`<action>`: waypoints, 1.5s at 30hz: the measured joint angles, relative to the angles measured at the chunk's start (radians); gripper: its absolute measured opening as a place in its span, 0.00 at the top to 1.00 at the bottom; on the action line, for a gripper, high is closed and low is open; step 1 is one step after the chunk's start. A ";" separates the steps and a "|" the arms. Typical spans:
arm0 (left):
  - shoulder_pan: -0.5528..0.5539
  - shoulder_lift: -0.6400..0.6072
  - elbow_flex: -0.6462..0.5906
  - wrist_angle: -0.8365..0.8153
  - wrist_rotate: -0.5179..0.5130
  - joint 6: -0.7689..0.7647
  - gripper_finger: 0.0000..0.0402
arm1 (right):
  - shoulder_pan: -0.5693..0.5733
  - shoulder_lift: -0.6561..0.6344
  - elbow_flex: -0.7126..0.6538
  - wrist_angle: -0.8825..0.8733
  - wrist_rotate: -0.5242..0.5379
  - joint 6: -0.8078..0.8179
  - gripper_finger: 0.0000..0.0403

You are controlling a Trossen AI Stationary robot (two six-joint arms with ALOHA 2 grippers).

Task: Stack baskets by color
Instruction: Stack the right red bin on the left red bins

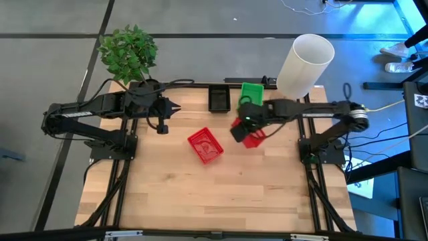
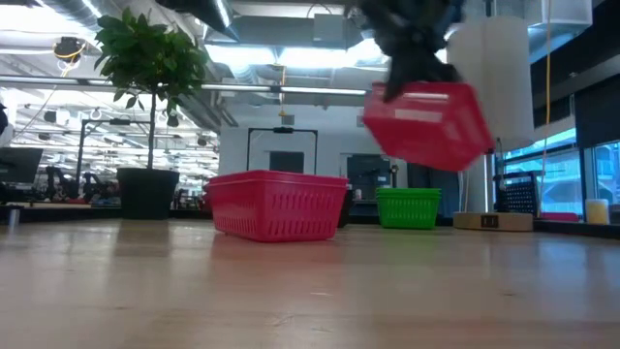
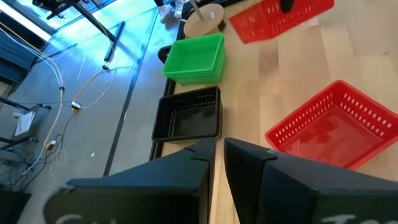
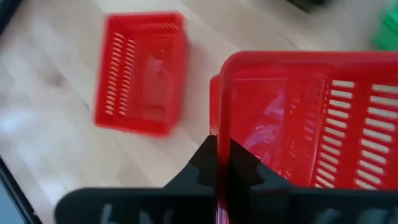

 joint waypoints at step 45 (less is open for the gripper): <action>-0.001 -0.257 0.000 -0.007 -0.040 0.064 0.93 | 0.096 0.775 0.930 -0.199 -0.001 0.063 1.00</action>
